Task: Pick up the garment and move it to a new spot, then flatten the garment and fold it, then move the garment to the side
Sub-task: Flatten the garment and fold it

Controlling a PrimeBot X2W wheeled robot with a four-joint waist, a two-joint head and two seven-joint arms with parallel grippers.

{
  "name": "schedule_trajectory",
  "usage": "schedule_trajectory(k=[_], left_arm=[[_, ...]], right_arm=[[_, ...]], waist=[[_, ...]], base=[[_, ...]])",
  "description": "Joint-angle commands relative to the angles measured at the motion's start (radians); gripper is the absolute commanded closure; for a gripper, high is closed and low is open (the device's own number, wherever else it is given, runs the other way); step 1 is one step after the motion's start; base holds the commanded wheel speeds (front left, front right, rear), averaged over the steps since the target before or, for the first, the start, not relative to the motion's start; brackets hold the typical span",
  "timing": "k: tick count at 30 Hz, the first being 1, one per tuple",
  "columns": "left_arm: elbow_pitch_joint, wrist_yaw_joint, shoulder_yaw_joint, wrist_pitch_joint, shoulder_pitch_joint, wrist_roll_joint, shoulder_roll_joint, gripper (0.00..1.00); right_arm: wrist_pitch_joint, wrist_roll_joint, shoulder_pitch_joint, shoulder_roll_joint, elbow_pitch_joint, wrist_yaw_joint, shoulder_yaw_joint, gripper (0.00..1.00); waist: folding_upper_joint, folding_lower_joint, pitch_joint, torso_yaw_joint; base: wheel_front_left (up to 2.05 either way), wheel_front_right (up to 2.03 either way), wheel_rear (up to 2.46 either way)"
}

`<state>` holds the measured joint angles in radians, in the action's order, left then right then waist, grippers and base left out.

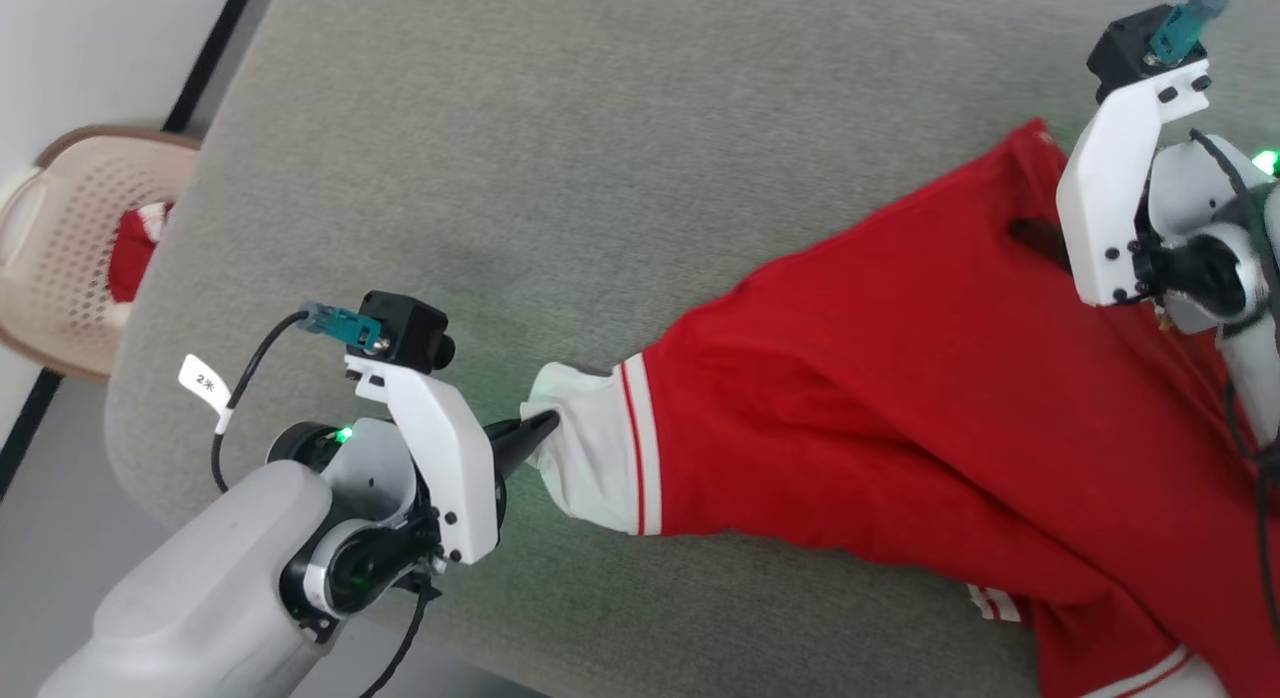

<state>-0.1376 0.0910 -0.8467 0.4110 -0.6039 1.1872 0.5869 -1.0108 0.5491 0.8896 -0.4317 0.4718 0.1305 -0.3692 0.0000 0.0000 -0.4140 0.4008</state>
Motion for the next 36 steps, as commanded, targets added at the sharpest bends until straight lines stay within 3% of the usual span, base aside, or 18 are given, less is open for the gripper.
schedule_trajectory(k=[1, 5, 6, 7, 8, 15, 22, 30, 36], left_arm=[[-0.007, -0.007, -0.002, 0.002, -0.015, -0.004, -0.008, 1.00], [-0.043, -0.026, -0.004, -0.004, -0.029, 0.001, -0.027, 1.00], [-0.051, -0.031, -0.004, -0.005, -0.032, 0.002, -0.031, 1.00], [-0.061, -0.034, -0.003, -0.007, -0.033, 0.003, -0.035, 1.00], [-0.068, -0.039, -0.002, -0.008, -0.034, 0.006, -0.036, 1.00], [-0.106, -0.044, 0.019, 0.005, -0.067, 0.005, -0.006, 1.00], [-0.094, -0.008, 0.060, 0.049, -0.158, -0.018, 0.081, 1.00], [-0.070, 0.033, 0.097, 0.129, -0.295, -0.061, 0.178, 1.00], [-0.074, 0.033, 0.110, 0.191, -0.436, -0.113, 0.219, 1.00]], right_arm=[[-0.024, 0.014, -0.001, 0.006, 0.033, 0.000, -0.024, 0.00], [-0.113, 0.057, -0.006, 0.026, 0.169, 0.001, -0.110, 0.00], [-0.128, 0.060, -0.004, 0.024, 0.194, 0.000, -0.127, 0.05], [-0.135, 0.065, -0.001, 0.025, 0.217, 0.000, -0.133, 0.95], [-0.131, 0.060, 0.010, 0.024, 0.237, 0.000, -0.132, 1.00], [-0.017, 0.059, 0.119, 0.007, 0.206, 0.000, -0.134, 1.00], [0.066, 0.102, 0.151, -0.040, 0.091, 0.000, -0.088, 1.00], [0.093, 0.109, 0.123, -0.060, -0.019, 0.000, -0.017, 1.00], [0.080, 0.078, 0.125, -0.043, -0.105, 0.000, 0.083, 1.00]], waist=[[0.0000, 0.0000, -0.011, 0.015], [0.0000, 0.0000, -0.015, 0.024], [0.0000, 0.0000, -0.016, 0.024], [0.0000, 0.0000, -0.016, 0.024], [0.0000, 0.0000, -0.016, 0.022], [0.0000, 0.0000, 0.002, -0.023], [0.0000, 0.0000, 0.041, -0.101], [0.0000, 0.0000, 0.085, -0.186], [0.0000, 0.0000, 0.118, -0.245]], base=[[0.00, 0.00, 0.00], [0.00, 0.00, 0.00], [0.00, 0.00, 0.00], [0.00, 0.00, 0.00], [0.00, 0.00, 0.00], [0.00, 0.00, 0.00], [0.00, 0.00, 0.00], [0.00, 0.00, 0.00], [0.00, 0.00, 0.00]])
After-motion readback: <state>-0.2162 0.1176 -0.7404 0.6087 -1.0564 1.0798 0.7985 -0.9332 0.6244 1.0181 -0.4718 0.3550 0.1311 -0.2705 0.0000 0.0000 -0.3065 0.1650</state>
